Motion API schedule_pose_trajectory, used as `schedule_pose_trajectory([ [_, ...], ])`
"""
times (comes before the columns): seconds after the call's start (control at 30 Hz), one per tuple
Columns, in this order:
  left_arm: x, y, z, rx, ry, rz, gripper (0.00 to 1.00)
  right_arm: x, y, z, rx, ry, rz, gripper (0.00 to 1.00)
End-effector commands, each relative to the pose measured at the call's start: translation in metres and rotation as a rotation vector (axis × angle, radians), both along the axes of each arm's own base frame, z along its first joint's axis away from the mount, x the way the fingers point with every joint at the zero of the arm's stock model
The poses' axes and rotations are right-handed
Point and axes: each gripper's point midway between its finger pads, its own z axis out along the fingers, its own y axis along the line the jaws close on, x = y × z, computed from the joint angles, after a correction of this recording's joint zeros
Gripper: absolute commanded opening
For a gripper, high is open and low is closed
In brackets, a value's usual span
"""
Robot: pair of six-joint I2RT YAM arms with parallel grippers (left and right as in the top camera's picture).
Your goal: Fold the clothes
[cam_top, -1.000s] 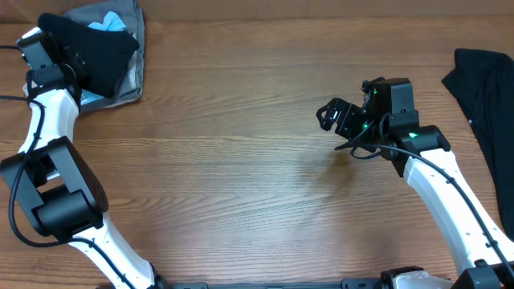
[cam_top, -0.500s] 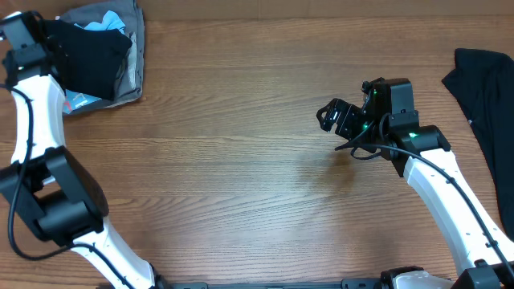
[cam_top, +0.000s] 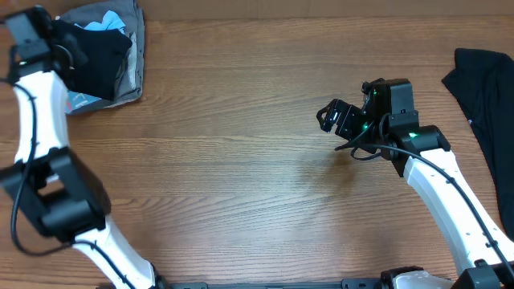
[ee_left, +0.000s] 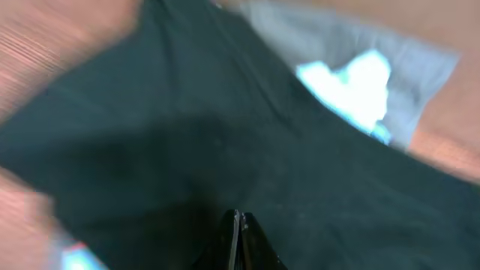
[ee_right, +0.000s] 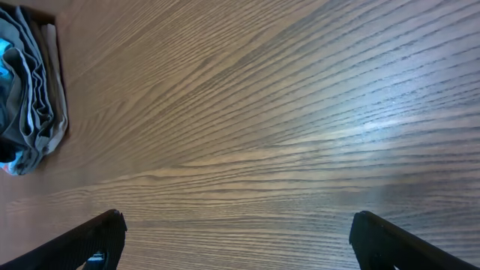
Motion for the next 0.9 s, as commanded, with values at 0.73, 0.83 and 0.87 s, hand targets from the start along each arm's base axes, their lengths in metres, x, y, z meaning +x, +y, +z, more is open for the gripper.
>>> schedule_pose_trajectory([
  [0.73, 0.019, 0.012, 0.069, 0.13, -0.171, 0.088, 0.04, 0.003, 0.0, -0.006, 0.004, 0.013, -0.002, 1.0],
  [0.83, 0.017, 0.022, 0.066, 0.135, -0.168, 0.102, 0.04, 0.004, 0.001, -0.012, 0.002, 0.029, -0.002, 1.0],
  [0.87, 0.018, 0.025, 0.062, 0.138, -0.165, 0.101, 0.04, 0.004, 0.001, -0.014, 0.005, 0.034, 0.0, 1.0],
])
